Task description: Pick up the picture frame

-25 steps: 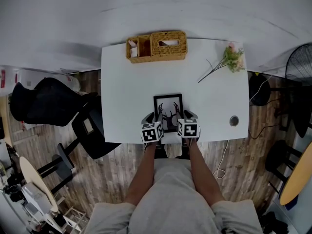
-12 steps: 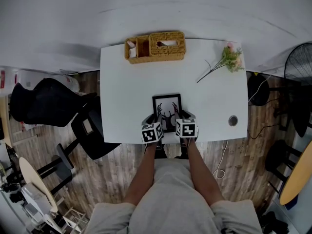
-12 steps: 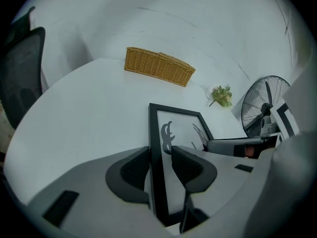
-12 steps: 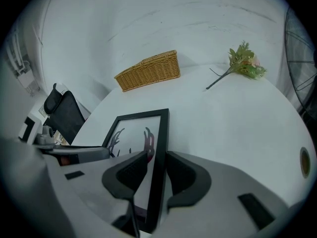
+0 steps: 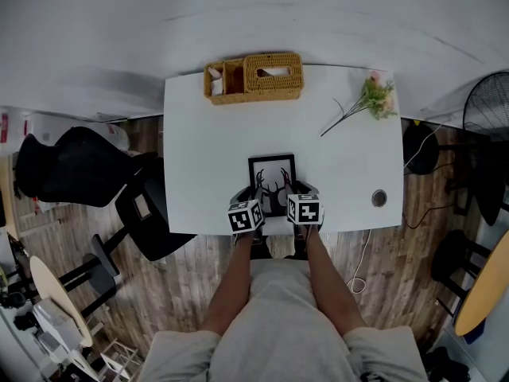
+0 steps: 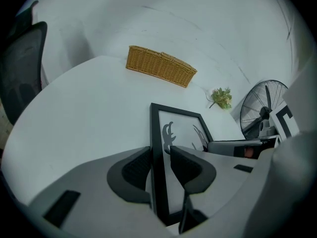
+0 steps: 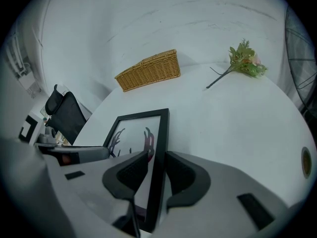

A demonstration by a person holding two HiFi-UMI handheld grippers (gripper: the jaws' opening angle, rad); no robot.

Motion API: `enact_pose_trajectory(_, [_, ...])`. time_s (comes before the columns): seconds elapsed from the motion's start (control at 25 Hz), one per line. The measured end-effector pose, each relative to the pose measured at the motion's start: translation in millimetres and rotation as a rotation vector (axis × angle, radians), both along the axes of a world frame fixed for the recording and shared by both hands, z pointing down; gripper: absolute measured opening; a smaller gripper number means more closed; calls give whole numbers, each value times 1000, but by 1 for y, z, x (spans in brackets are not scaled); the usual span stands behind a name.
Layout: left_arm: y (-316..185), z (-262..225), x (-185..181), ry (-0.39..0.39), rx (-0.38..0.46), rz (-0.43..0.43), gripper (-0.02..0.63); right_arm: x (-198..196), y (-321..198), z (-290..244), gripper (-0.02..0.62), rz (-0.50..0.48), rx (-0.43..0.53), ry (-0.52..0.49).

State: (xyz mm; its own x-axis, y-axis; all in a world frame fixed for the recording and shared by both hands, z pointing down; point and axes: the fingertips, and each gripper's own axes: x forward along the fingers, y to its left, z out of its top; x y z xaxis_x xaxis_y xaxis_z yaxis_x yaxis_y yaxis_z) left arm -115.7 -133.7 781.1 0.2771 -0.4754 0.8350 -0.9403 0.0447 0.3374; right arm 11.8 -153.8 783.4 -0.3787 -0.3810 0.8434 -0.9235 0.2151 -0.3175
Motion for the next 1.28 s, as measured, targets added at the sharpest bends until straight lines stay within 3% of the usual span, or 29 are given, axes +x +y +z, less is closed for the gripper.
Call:
enact_pose_trajectory(0.2, [0,2,-2,28,-7,-6,130,1,0,1,110,7,-6,-10])
enact_pose_trajectory(0.6, [3,3,-10,173,-19,-21,95,4,4,1,81,-14,-30,-59])
enact_pose_trajectory(0.72, [3,2,-10,150,-21,-13,95,4,5,1,81,-18,-30,-47])
enact_pose_trajectory(0.96, [1,2,-7,24,-38,10,94,3,4,1,80,-18,-4,22])
enact_pose_trajectory(1.28, [4,0,-5,12,-36,3,94,3,5,-2,78,-18,5,32])
